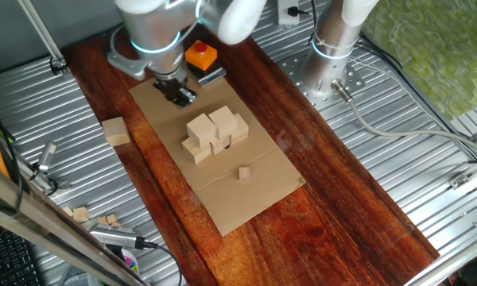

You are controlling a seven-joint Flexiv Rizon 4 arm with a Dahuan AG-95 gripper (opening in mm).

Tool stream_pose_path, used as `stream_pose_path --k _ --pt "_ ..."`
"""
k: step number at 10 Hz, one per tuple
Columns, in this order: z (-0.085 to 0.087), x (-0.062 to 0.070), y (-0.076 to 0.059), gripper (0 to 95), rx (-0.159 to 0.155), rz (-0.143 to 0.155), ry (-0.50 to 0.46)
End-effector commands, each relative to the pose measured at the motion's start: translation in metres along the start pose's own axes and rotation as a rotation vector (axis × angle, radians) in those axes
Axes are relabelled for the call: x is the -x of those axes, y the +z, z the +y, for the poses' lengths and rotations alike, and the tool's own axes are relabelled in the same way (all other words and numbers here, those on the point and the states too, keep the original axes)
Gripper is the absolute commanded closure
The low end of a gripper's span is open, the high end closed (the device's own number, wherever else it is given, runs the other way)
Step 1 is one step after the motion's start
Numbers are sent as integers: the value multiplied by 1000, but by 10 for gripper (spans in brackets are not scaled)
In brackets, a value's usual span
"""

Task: Stack the blocks into a pyramid shape

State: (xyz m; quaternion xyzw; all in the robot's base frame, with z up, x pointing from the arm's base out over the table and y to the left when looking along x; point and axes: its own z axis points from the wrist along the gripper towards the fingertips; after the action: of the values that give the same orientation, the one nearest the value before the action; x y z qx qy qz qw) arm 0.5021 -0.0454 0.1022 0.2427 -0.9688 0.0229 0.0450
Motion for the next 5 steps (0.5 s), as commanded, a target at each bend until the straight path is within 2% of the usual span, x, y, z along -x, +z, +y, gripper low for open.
stream_pose_path --k 1,2,4,5 --pt "-16 -1 15 950 16 -15 23" --pt "-25 0 27 950 25 -17 40" --pt "-31 1 43 950 37 -19 65" --pt "-34 2 51 950 54 -24 77"
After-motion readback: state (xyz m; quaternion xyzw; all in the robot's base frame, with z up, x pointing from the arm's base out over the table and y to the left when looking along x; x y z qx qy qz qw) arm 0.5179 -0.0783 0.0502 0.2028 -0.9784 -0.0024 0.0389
